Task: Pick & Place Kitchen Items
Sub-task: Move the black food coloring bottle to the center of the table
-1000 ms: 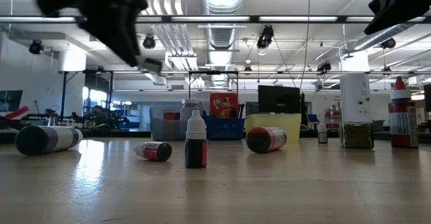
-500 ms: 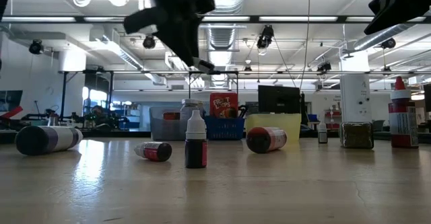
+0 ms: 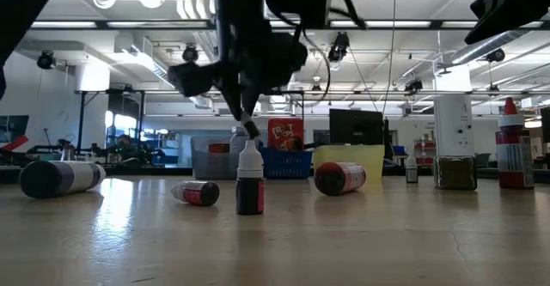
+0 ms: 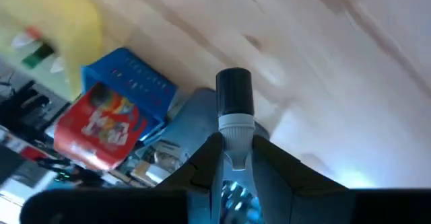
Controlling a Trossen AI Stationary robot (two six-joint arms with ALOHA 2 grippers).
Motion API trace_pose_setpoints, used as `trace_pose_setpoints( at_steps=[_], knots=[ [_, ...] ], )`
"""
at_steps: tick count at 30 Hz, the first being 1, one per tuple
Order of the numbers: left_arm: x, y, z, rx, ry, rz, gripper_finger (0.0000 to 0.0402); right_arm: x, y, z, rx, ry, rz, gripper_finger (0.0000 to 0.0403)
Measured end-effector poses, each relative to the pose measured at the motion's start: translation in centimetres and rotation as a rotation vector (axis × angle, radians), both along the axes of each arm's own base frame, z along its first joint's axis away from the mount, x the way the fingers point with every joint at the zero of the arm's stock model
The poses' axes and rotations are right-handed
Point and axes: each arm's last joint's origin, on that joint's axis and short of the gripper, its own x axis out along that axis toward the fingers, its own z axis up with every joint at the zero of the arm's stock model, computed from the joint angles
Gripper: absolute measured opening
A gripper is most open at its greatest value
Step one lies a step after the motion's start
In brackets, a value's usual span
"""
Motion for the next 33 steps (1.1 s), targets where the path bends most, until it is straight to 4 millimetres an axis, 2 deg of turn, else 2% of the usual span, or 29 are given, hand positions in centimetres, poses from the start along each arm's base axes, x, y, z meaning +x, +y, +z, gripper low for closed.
trace_pose_setpoints(
  at_steps=[4, 11, 29, 33],
  knots=[
    [0.3, -0.3, -2.1, 0.051, 0.134, -0.066, 0.0071, 0.0, 0.0, 0.0, 0.0, 0.0, 0.0, 0.0008],
    [0.7, -0.7, -4.0, 0.082, 0.201, -0.1, 0.0071, 0.0, 0.0, 0.0, 0.0, 0.0, 0.0, 0.0008],
    [0.5, -1.5, -4.5, 0.038, 0.243, -0.131, 0.0071, 0.0, 0.0, 0.0, 0.0, 0.0, 0.001, 0.0008],
    [0.5, -1.5, -5.3, 0.029, 0.274, -0.128, 0.0071, 0.0, 0.0, 0.0, 0.0, 0.0, 0.001, 0.0008]
  ],
)
